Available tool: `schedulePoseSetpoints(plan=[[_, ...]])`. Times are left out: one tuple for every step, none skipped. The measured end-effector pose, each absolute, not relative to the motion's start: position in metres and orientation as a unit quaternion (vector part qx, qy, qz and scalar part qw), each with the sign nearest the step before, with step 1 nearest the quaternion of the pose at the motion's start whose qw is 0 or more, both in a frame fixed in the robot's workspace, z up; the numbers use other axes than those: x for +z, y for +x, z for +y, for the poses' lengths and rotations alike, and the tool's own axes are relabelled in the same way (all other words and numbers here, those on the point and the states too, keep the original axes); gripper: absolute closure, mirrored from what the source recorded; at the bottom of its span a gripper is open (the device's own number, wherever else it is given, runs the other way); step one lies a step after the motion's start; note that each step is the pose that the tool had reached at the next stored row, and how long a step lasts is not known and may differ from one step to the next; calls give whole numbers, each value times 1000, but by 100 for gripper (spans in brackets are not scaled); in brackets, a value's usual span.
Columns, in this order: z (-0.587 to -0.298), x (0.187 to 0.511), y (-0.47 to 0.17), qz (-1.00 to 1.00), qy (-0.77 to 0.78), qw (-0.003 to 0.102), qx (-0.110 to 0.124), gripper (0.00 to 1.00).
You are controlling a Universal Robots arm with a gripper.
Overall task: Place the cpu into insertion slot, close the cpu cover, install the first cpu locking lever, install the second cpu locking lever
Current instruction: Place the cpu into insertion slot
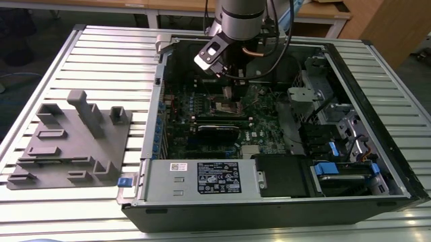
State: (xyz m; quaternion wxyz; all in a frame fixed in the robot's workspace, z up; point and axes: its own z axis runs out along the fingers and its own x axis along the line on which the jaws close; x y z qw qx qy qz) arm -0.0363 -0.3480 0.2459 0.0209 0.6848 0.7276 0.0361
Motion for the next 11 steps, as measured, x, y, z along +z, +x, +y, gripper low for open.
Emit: schedulePoseSetpoints(plan=[[-348, 246, -36, 728, 685, 21, 36, 46], [-348, 246, -36, 728, 685, 21, 36, 46], [-348, 246, -36, 728, 685, 21, 36, 46], [-348, 246, -36, 728, 685, 21, 36, 46], [-348, 246, -36, 728, 685, 21, 36, 46], [-348, 246, -36, 728, 685, 21, 36, 46], [-348, 246, -36, 728, 685, 21, 36, 46], [-348, 246, -36, 728, 685, 21, 36, 46], [-348, 246, -36, 728, 685, 20, 35, 46], [-348, 246, -36, 728, 685, 19, 34, 46], [-348, 246, -36, 728, 685, 18, 33, 46]])
